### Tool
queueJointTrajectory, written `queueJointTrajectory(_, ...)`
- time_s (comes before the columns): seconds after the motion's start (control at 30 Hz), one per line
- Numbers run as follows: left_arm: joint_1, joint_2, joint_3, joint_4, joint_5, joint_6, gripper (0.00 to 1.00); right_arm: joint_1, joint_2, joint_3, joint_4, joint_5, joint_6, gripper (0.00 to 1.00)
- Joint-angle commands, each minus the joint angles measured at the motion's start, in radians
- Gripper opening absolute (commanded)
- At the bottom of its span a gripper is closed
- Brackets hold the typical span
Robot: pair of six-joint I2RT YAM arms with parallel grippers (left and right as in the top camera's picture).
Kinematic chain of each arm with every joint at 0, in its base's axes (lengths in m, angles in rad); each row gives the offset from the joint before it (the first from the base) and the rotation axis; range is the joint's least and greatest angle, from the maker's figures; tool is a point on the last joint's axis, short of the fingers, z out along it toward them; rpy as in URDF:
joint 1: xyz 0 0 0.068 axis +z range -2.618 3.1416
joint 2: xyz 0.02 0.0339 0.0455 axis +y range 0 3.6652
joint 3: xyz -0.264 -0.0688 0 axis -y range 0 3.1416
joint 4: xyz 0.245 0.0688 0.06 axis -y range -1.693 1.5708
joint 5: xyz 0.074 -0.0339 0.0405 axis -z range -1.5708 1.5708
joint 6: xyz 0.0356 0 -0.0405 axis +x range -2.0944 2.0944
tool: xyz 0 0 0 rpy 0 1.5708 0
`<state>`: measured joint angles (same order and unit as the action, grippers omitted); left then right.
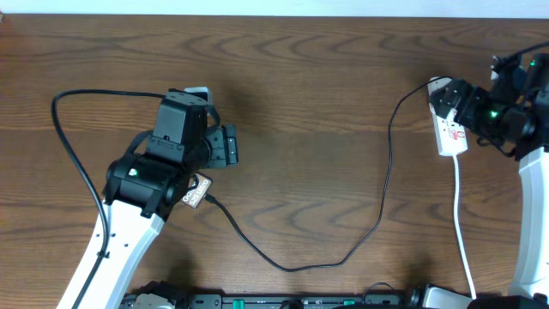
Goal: Plug charger to phone and switch on socket
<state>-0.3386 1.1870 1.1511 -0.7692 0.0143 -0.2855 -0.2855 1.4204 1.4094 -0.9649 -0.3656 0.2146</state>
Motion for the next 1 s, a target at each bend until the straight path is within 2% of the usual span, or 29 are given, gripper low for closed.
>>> queueJointTrajectory(0.0,-0.001,0.0,0.014,0.001,-0.033,0.027,0.84,-0.008,0.0,0.017,-0.013,0.01,-0.034,0.99)
queueJointTrajectory(0.3,-0.001,0.004,0.014,0.0,-0.033,0.027,0.84,-0.02,0.026,0.018,0.009,0.096,-0.032,0.99)
queueJointTrajectory(0.47,-0.001,0.005,0.014,0.0,-0.033,0.027,0.84,-0.08,0.149,0.056,0.01,-0.011,-0.092,0.99)
queueJointTrajectory(0.6,0.0,0.004,0.014,0.0,-0.033,0.027,0.84,-0.141,0.311,0.182,-0.056,-0.087,-0.17,0.99)
queueJointTrajectory(0.8,-0.001,0.005,0.014,0.0,-0.033,0.027,0.84,-0.179,0.552,0.452,-0.201,-0.097,-0.3,0.99)
queueJointTrajectory(0.97,0.0,0.004,0.014,0.0,-0.033,0.027,0.84,-0.18,0.681,0.537,-0.179,-0.085,-0.351,0.99)
